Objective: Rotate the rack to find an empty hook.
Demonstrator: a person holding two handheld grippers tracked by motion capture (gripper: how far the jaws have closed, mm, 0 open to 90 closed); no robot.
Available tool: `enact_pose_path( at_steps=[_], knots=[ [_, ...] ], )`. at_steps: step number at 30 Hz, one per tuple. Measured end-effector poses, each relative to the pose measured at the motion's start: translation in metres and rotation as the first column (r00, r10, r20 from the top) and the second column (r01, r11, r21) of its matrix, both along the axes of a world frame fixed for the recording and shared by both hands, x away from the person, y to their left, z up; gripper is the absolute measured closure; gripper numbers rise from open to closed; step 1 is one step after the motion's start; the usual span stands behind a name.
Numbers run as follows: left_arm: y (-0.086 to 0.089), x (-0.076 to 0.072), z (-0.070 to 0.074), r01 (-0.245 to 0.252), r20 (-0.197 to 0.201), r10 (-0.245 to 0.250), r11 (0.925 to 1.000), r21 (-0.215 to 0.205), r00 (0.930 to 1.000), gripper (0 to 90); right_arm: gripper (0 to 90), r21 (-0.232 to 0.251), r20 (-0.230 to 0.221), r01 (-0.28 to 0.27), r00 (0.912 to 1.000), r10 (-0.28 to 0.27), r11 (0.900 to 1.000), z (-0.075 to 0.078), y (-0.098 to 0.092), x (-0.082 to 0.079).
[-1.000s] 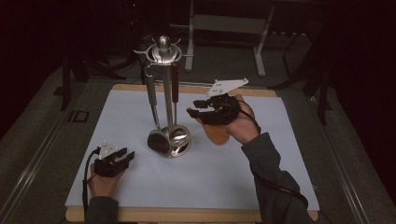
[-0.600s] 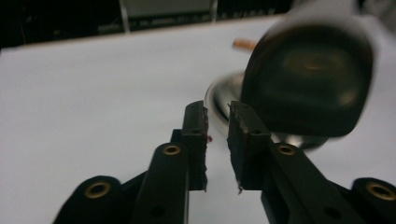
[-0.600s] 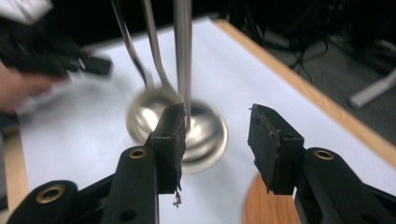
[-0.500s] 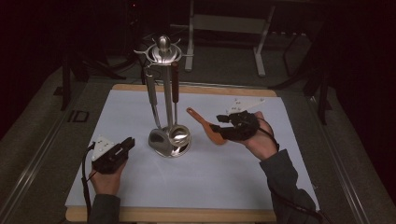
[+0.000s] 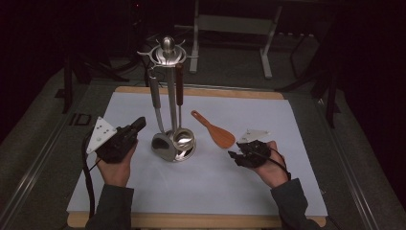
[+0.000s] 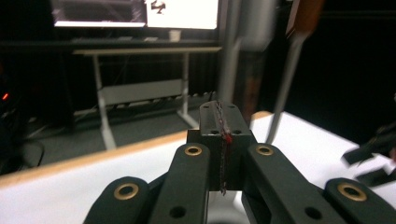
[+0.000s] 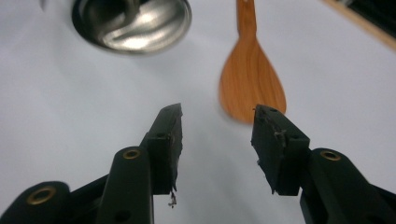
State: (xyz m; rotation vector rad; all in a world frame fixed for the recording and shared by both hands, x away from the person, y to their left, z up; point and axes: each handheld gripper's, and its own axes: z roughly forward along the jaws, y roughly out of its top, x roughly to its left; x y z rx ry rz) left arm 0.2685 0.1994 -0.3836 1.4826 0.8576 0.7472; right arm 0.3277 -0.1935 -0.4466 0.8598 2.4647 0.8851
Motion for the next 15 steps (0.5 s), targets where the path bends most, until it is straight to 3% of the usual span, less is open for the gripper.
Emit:
enact_pose_path(
  at_steps=[1,5,6,7,11,15],
  knots=[
    [-0.004,0.002,0.015,0.025,0.016,-0.025,0.9996,0.010,0.9995,89.9,52.5,-0.001,0.000,0.006,1.0000,-0.006,1.000,-0.004,-0.003,-0.001],
    [-0.011,0.004,0.042,0.034,0.073,-0.035,0.9993,0.018,0.9967,89.8,51.8,0.010,-0.031,0.040,0.9987,-0.040,0.999,-0.027,-0.017,-0.012],
    [-0.011,0.004,0.042,0.034,0.073,-0.035,0.9993,0.018,0.9967,89.8,51.8,0.010,-0.031,0.040,0.9987,-0.040,0.999,-0.027,-0.017,-0.012],
    [-0.016,0.003,0.055,0.034,0.114,-0.036,0.9993,0.014,0.9928,89.8,51.7,0.008,-0.040,0.047,0.9981,-0.047,0.999,-0.031,-0.020,-0.013],
    [-0.023,0.000,0.077,0.031,0.186,-0.029,0.9995,-0.006,0.9820,89.8,51.2,0.025,-0.079,0.088,0.9932,-0.085,0.996,-0.044,-0.033,-0.015],
    [-0.029,0.001,0.096,0.015,0.216,-0.008,0.9994,-0.030,0.9763,89.8,50.9,0.036,-0.084,0.107,0.9911,-0.103,0.994,-0.046,-0.038,-0.014]
  ],
)
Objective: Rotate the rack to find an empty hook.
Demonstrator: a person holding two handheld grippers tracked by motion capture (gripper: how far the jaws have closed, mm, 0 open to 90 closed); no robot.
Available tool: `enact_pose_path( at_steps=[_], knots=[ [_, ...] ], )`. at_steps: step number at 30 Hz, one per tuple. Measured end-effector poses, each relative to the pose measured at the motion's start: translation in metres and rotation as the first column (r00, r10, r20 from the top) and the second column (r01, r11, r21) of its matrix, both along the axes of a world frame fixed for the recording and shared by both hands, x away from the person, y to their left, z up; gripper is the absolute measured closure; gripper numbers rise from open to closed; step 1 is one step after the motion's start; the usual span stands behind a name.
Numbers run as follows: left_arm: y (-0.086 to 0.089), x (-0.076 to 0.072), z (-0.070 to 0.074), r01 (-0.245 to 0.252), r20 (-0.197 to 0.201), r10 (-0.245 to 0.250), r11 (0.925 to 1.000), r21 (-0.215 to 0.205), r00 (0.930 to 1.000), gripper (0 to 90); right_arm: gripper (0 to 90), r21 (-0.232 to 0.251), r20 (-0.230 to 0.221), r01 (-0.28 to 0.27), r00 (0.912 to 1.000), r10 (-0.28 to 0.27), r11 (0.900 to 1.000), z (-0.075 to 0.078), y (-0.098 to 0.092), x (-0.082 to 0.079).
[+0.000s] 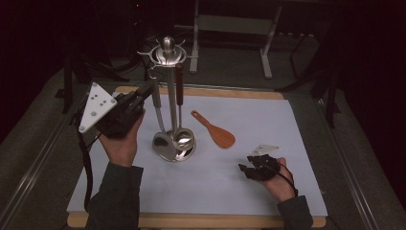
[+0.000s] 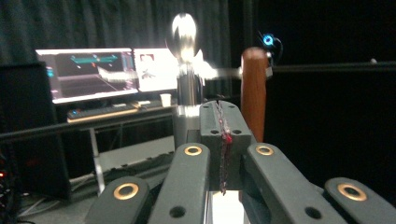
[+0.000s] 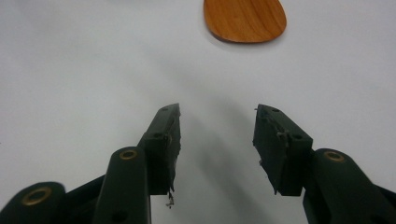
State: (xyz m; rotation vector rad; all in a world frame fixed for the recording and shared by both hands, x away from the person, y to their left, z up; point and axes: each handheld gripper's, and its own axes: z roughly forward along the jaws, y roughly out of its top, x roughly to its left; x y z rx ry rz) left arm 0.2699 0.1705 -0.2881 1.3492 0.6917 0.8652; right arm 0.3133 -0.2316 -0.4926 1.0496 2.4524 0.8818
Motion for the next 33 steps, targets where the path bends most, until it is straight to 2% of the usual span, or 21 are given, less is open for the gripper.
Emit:
enact_pose_path(
  at_steps=[1,7,12,20,28,33],
  knots=[
    [-0.001,0.001,0.004,0.005,0.004,-0.005,1.0000,-0.006,1.0000,89.8,50.9,-0.001,0.001,0.003,1.0000,-0.003,1.000,0.000,-0.001,0.000],
    [-0.008,0.004,0.015,-0.018,0.019,0.018,0.9997,0.019,0.9997,89.8,50.8,0.012,-0.004,0.006,1.0000,-0.006,1.000,-0.001,-0.002,0.000],
    [-0.008,0.008,0.018,-0.037,0.013,0.037,0.9992,0.013,0.9992,90.0,50.8,0.013,-0.011,0.005,0.9999,-0.005,1.000,-0.003,-0.002,0.000],
    [-0.003,0.009,0.020,-0.066,0.017,0.065,0.9974,0.028,0.9977,90.0,50.8,0.014,-0.007,0.004,1.0000,-0.004,1.000,-0.002,-0.001,-0.001],
    [0.007,0.019,0.023,-0.114,-0.005,0.114,0.9925,0.045,0.9935,90.0,50.8,0.012,-0.008,0.008,0.9999,-0.008,1.000,-0.002,-0.003,0.000],
    [0.012,0.028,0.024,-0.131,-0.028,0.132,0.9909,0.028,0.9908,90.0,50.8,0.013,-0.009,0.007,0.9999,-0.007,1.000,-0.003,-0.002,0.000]
  ],
)
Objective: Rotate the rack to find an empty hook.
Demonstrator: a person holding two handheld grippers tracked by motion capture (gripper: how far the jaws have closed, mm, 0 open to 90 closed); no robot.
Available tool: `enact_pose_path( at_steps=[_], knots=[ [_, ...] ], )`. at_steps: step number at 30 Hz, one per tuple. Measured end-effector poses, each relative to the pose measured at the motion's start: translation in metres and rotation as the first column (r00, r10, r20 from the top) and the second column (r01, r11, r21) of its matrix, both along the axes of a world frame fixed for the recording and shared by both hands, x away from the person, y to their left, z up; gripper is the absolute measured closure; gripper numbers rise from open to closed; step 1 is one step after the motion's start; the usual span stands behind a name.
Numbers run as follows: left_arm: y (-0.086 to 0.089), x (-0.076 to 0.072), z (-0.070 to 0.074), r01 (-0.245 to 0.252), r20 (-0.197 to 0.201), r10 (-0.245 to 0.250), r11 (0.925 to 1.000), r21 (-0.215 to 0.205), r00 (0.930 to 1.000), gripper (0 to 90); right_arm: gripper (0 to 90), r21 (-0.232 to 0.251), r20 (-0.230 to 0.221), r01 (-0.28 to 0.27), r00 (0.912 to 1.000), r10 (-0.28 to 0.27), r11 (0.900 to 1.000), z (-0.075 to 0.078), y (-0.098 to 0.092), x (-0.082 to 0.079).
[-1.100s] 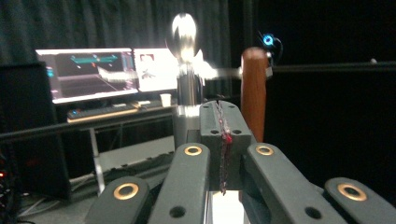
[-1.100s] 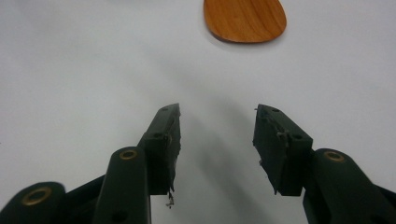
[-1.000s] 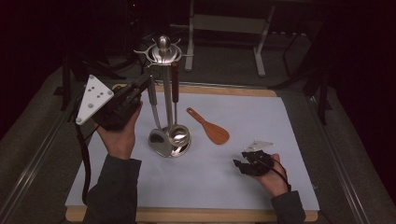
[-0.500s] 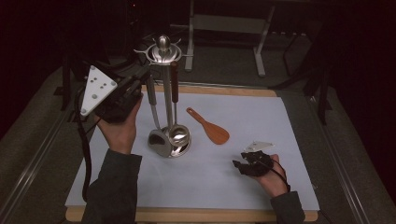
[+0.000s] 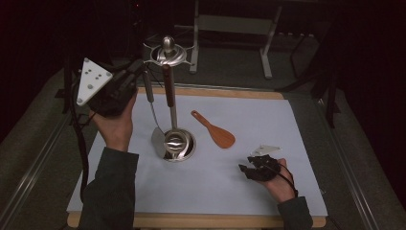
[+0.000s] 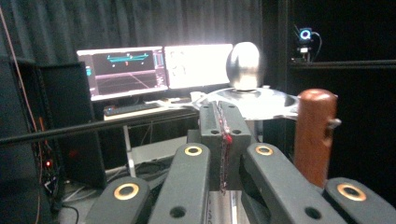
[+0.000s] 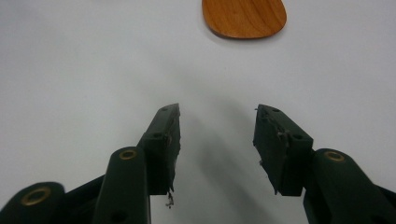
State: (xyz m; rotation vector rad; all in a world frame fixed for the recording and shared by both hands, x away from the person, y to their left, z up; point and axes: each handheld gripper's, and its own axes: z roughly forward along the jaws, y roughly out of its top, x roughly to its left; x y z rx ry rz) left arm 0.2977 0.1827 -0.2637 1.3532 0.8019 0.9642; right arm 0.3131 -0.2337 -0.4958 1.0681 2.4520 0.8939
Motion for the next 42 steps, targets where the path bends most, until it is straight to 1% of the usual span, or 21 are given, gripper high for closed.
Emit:
enact_pose_path(
  at_steps=[1,3,6,17,21,26,31,36,40,41,42],
  knots=[
    [0.002,0.005,0.001,-0.008,-0.008,0.008,1.0000,-0.005,0.9999,90.0,50.8,-0.001,-0.001,0.001,1.0000,-0.001,1.000,0.000,0.000,0.000],
    [0.003,0.008,0.002,-0.016,-0.016,0.016,0.9999,-0.003,0.9997,90.0,50.8,-0.003,-0.001,0.000,1.0000,0.000,1.000,-0.001,0.000,0.000],
    [0.004,0.014,0.004,-0.032,-0.026,0.032,0.9995,0.009,0.9991,90.0,50.8,-0.001,-0.002,0.003,1.0000,-0.003,1.000,-0.001,0.000,0.000],
    [0.005,0.030,0.008,-0.055,-0.054,0.057,0.9981,0.028,0.9969,90.0,50.9,0.005,-0.003,0.005,1.0000,-0.005,1.000,0.000,-0.001,0.000],
    [0.007,0.030,0.008,-0.048,-0.058,0.049,0.9986,0.024,0.9971,90.0,50.9,0.005,-0.004,0.004,1.0000,-0.004,1.000,-0.001,-0.001,0.000],
    [0.012,0.030,0.005,-0.052,-0.072,0.053,0.9985,0.019,0.9960,90.0,50.8,0.004,-0.003,0.003,1.0000,-0.003,1.000,-0.001,-0.001,0.000],
    [0.017,0.028,0.001,-0.050,-0.080,0.052,0.9981,0.038,0.9954,89.9,50.8,0.001,-0.004,0.004,1.0000,-0.004,1.000,-0.003,-0.001,0.001],
    [0.025,0.025,-0.004,-0.054,-0.087,0.058,0.9977,0.041,0.9945,89.9,50.9,-0.002,-0.010,0.001,1.0000,-0.001,1.000,-0.004,0.000,0.000],
    [0.035,0.021,-0.012,-0.056,-0.111,0.061,0.9970,0.053,0.9920,89.9,50.8,-0.002,-0.009,-0.002,1.0000,0.002,1.000,-0.004,0.002,0.000],
    [0.037,0.021,-0.015,-0.048,-0.124,0.055,0.9972,0.056,0.9907,89.9,50.8,0.000,-0.010,-0.002,1.0000,0.002,1.000,-0.004,0.002,0.000],
    [0.037,0.021,-0.015,-0.048,-0.124,0.055,0.9972,0.056,0.9907,89.8,50.8,0.000,-0.010,-0.002,1.0000,0.002,1.000,-0.004,0.002,0.000]
  ],
)
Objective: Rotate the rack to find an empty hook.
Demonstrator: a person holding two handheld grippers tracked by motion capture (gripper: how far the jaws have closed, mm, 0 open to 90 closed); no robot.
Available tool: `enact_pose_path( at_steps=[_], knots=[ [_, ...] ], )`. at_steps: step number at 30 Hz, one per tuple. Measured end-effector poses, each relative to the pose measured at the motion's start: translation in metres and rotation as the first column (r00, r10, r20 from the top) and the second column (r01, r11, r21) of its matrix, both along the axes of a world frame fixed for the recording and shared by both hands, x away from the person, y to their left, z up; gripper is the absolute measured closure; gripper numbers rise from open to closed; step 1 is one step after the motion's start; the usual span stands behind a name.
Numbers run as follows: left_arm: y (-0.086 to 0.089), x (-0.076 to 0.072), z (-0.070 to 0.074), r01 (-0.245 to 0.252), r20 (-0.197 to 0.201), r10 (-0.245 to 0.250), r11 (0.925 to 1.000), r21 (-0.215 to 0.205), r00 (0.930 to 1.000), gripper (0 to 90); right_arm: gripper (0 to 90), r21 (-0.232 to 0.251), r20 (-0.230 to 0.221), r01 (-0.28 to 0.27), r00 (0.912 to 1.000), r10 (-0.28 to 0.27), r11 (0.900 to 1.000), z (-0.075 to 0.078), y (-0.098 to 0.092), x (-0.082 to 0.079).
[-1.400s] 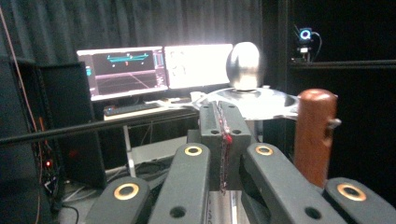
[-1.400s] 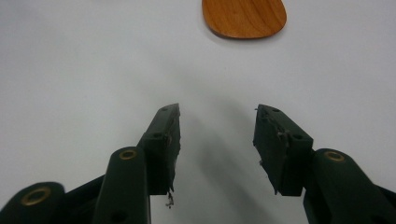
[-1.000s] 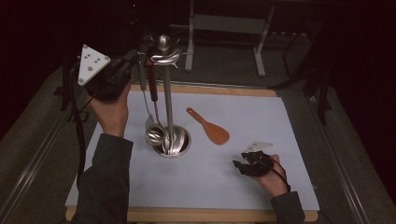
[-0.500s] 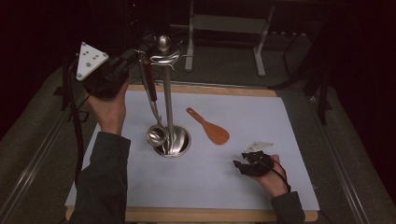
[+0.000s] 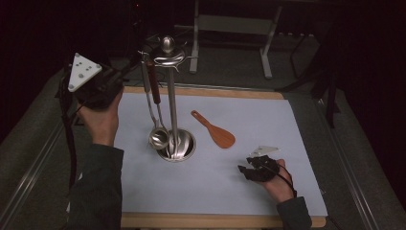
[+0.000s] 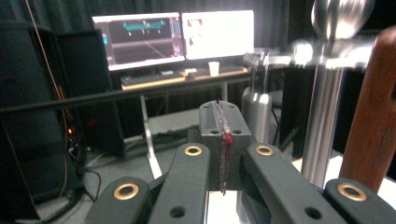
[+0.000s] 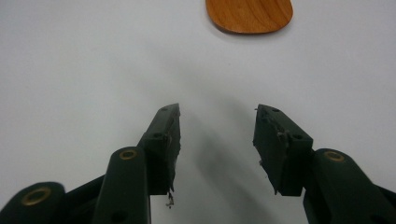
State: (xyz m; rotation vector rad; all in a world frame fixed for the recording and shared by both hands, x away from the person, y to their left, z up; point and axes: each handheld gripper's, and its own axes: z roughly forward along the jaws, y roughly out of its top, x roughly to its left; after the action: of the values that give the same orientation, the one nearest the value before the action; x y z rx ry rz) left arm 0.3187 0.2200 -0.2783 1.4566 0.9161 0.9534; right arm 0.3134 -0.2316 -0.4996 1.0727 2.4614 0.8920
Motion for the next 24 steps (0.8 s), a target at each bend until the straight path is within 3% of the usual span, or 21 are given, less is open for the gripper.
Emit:
enact_pose_path(
  at_steps=[1,4,9,12,13,14,17,18,20,23,24],
  knots=[
    [0.005,0.000,-0.009,0.013,-0.035,-0.013,0.9998,0.017,0.9993,89.8,50.8,0.001,-0.001,0.000,1.0000,0.000,1.000,0.000,0.000,0.000],
    [0.012,0.001,-0.026,0.010,-0.083,-0.007,0.9993,0.036,0.9966,89.8,50.8,-0.006,-0.002,-0.006,1.0000,0.006,1.000,-0.002,0.001,0.000],
    [0.024,0.002,-0.055,-0.001,-0.152,0.006,0.9996,0.029,0.9884,89.7,50.8,-0.007,-0.004,-0.004,1.0000,0.004,1.000,-0.002,0.001,0.001],
    [0.027,0.001,-0.073,-0.013,-0.181,0.019,0.9994,0.033,0.9833,89.5,50.8,-0.009,-0.010,-0.002,1.0000,0.002,1.000,-0.002,0.001,0.001],
    [0.027,0.001,-0.073,-0.013,-0.181,0.019,0.9994,0.033,0.9833,89.5,50.8,-0.009,-0.008,0.000,1.0000,0.000,1.000,-0.003,0.001,0.002],
    [0.029,-0.002,-0.088,-0.019,-0.201,0.026,0.9992,0.036,0.9793,89.5,50.8,-0.016,-0.005,0.000,1.0000,0.000,1.000,-0.003,0.002,0.002],
    [0.029,-0.004,-0.107,-0.020,-0.226,0.029,0.9989,0.042,0.9737,89.5,50.8,-0.014,0.002,-0.003,1.0000,0.003,1.000,-0.002,0.003,0.001],
    [0.029,-0.004,-0.107,-0.020,-0.226,0.029,0.9989,0.042,0.9737,89.5,50.8,-0.014,0.002,-0.003,1.0000,0.003,1.000,-0.002,0.003,0.001],
    [0.028,-0.006,-0.128,-0.019,-0.250,0.030,0.9986,0.049,0.9678,89.4,50.8,-0.013,0.001,-0.003,1.0000,0.003,1.000,-0.001,0.004,0.001],
    [0.026,-0.008,-0.145,-0.007,-0.276,0.025,0.9978,0.067,0.9609,89.1,50.7,-0.011,-0.001,-0.003,1.0000,0.003,1.000,-0.001,0.005,0.002],
    [0.026,-0.008,-0.145,-0.007,-0.276,0.025,0.9978,0.067,0.9609,89.0,50.7,-0.011,-0.001,-0.003,1.0000,0.003,1.000,-0.001,0.005,0.002]
  ],
)
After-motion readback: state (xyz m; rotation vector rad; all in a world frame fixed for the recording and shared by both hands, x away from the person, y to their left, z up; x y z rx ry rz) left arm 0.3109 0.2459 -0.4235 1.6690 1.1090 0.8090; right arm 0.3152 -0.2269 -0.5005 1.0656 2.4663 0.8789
